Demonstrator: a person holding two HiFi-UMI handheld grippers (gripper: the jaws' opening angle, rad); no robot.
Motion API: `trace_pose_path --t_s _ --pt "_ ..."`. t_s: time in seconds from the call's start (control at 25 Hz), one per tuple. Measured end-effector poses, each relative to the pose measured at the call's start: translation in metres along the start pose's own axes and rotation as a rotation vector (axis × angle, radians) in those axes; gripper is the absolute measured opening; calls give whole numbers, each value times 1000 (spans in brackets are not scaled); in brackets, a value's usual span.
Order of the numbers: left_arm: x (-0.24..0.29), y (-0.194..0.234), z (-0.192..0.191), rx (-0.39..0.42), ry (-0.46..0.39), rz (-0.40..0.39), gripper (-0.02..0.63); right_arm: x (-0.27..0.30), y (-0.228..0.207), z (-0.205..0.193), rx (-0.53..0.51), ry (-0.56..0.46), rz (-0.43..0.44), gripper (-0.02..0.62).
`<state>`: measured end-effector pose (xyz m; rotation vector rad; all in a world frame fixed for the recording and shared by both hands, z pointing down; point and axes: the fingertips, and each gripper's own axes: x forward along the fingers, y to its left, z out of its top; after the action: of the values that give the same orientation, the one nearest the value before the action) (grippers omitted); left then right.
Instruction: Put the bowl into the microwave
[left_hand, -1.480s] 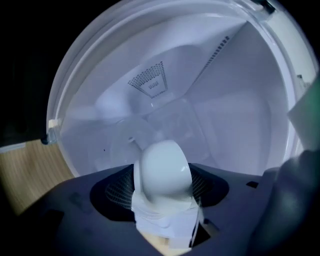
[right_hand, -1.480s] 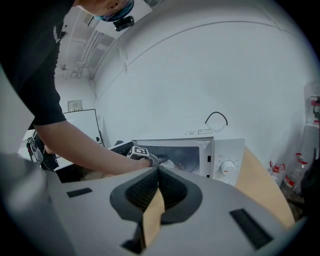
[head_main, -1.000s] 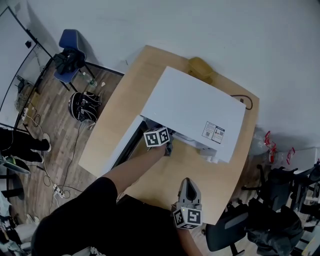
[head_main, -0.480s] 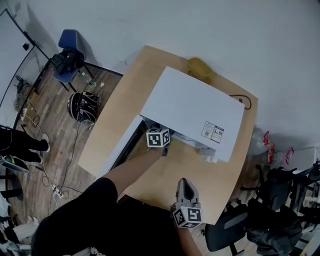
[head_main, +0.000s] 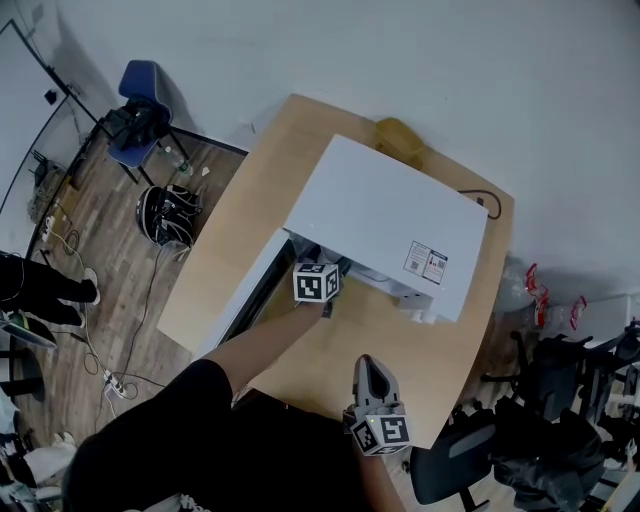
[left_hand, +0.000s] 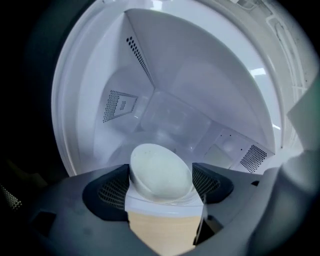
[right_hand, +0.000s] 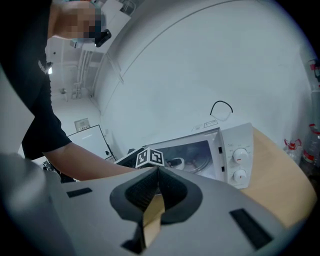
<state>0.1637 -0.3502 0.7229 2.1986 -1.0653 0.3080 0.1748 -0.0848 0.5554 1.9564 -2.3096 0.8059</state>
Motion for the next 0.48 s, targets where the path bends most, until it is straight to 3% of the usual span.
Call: trace_pose_path --t_s 0.32,0.48 --pt "-28 0 -11 46 4 -7 362 -4 27 -4 -43 -5 51 60" --pt "-37 -3 -14 174 18 -34 360 -9 31 -9 -57 -3 34 60"
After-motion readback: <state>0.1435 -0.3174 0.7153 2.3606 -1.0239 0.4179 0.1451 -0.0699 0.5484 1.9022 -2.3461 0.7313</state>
